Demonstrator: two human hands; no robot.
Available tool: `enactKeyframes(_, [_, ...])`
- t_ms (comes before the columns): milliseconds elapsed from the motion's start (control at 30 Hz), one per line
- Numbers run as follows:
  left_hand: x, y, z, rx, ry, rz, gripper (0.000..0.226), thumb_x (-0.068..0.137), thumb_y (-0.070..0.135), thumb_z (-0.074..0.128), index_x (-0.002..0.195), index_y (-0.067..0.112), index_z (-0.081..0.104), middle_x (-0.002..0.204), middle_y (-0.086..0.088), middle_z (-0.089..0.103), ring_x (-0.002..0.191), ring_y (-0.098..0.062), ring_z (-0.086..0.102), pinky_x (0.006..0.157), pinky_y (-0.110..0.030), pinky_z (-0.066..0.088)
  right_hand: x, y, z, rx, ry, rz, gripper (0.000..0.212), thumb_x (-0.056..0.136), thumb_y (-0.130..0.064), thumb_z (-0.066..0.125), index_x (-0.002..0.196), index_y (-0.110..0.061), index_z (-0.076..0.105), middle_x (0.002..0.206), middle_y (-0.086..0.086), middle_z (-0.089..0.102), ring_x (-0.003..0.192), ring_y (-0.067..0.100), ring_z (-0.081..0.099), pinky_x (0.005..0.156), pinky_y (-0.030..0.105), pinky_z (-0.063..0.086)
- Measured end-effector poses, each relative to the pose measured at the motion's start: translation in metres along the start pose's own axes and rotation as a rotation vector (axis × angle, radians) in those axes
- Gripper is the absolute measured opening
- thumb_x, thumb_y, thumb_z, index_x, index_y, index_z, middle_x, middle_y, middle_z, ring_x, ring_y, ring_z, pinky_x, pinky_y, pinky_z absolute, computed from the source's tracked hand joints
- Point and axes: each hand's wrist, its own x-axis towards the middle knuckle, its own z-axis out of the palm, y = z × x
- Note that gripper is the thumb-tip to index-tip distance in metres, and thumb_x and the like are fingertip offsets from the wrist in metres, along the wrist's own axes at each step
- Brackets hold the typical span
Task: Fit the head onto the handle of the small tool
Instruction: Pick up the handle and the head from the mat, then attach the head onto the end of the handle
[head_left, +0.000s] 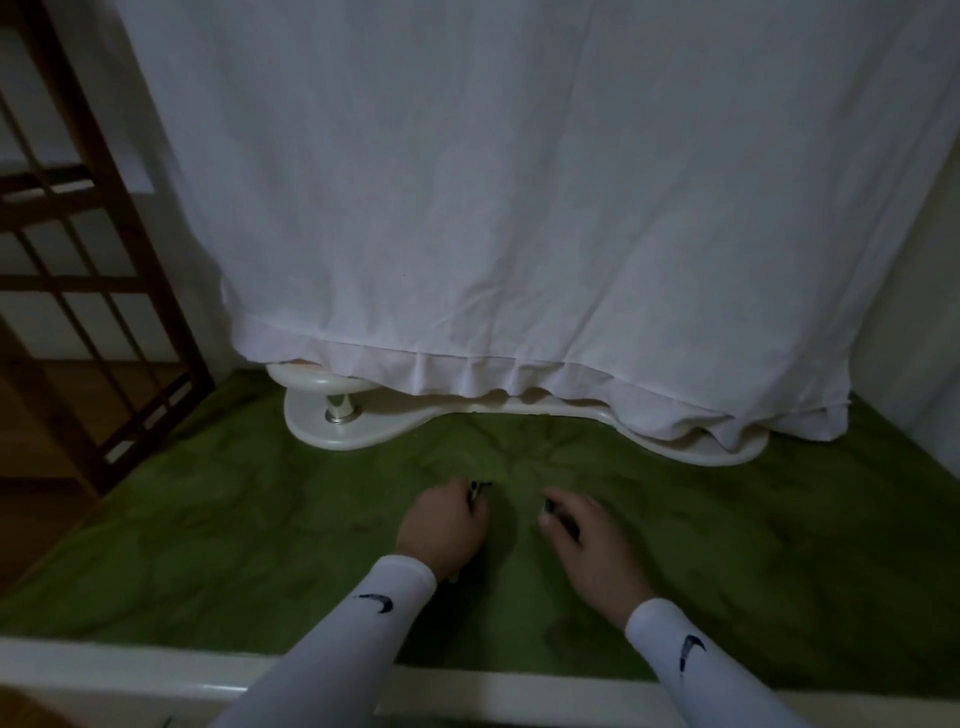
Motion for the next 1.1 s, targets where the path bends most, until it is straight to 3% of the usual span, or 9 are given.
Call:
enactKeyframes(67, [-0.003,0.002,-0.005,-0.224,-0.006,-0.014,0.021,0.095,0.036,0.047,0.083,0.02,0.054,0.074,0.0,0.063,0.058,-0.014,0.061,0.047,-0.025,0.044,-0.002,-0.007,-0.002,0.292,0.037,0.129,0.028,0.093,-0.039,0.053,0.121,-0.041,0.054,0.127,-0.01,0.056,0.116,0.008,0.051,0.088,0.024,0.044])
enactKeyframes(167, [-0.011,0.006,-0.01,-0.785,-0.076,-0.048,0.021,0.095,0.033,0.051,0.077,0.023,0.057,0.069,-0.004,0.069,0.061,-0.022,0.068,0.058,-0.04,0.057,-0.003,-0.013,-0.003,0.828,0.058,0.307,0.025,0.089,-0.043,0.058,0.113,-0.039,0.064,0.12,-0.008,0.068,0.111,0.012,0.062,0.087,0.031,0.052])
enactKeyframes(233, [-0.018,0.009,-0.01,-1.094,-0.167,-0.052,0.021,0.096,0.028,0.052,0.076,0.021,0.058,0.065,-0.006,0.069,0.057,-0.027,0.065,0.054,-0.036,0.055,-0.002,-0.014,-0.001,1.123,0.061,0.376,0.028,0.085,-0.04,0.063,0.112,-0.031,0.065,0.114,-0.004,0.073,0.106,0.012,0.066,0.08,0.028,0.054])
enactKeyframes(333, [-0.028,0.016,-0.006,-1.271,-0.212,-0.031,0.014,0.097,0.019,0.051,0.089,0.011,0.059,0.063,-0.007,0.066,0.052,-0.022,0.061,0.046,-0.028,0.051,-0.002,-0.016,0.008,1.347,0.056,0.443,0.042,0.077,-0.04,0.068,0.114,-0.022,0.065,0.111,0.002,0.074,0.105,0.015,0.065,0.079,0.029,0.051])
enactKeyframes(467, [-0.04,0.024,0.005,-1.389,-0.275,-0.055,0.009,0.096,0.012,0.051,0.093,0.006,0.057,0.06,-0.007,0.063,0.044,-0.018,0.056,0.038,-0.023,0.046,-0.008,-0.016,0.019,1.471,0.007,0.495,0.04,0.081,-0.041,0.061,0.109,-0.014,0.072,0.114,0.011,0.073,0.103,0.025,0.068,0.082,0.038,0.049])
enactKeyframes(600, [-0.049,0.021,0.017,-1.389,-0.302,-0.04,0.008,0.095,0.013,0.053,0.091,0.007,0.051,0.064,-0.011,0.06,0.036,-0.017,0.045,0.03,-0.02,0.031,-0.012,-0.017,0.026,1.588,-0.015,0.528,0.037,0.081,-0.036,0.06,0.103,-0.009,0.075,0.112,0.016,0.073,0.101,0.028,0.069,0.085,0.041,0.049])
enactKeyframes(700, [-0.052,0.019,0.023,-1.409,-0.314,-0.053,0.009,0.094,0.014,0.053,0.095,0.007,0.048,0.064,-0.011,0.058,0.03,-0.014,0.036,0.029,-0.015,0.023,-0.014,-0.017,0.03,1.626,-0.004,0.545,0.042,0.08,-0.034,0.06,0.113,-0.008,0.068,0.109,0.018,0.073,0.101,0.029,0.067,0.085,0.041,0.049])
enactKeyframes(900, [-0.052,0.02,0.026,-1.426,-0.353,0.007,0.009,0.092,0.015,0.055,0.09,0.007,0.051,0.062,-0.011,0.06,0.027,-0.012,0.034,0.029,-0.012,0.024,-0.015,-0.014,0.034,1.625,-0.053,0.523,0.042,0.082,-0.037,0.057,0.114,-0.013,0.068,0.108,0.017,0.074,0.098,0.029,0.07,0.08,0.044,0.05])
enactKeyframes(1100, [-0.054,0.022,0.03,-1.409,-0.337,0.069,0.033,0.098,0.031,0.046,0.085,0.001,0.052,0.046,-0.002,0.055,0.026,-0.012,0.034,0.031,-0.014,0.027,-0.014,-0.008,0.037,1.602,-0.072,0.486,0.044,0.083,-0.039,0.055,0.115,-0.014,0.069,0.112,0.016,0.073,0.1,0.029,0.069,0.082,0.044,0.051])
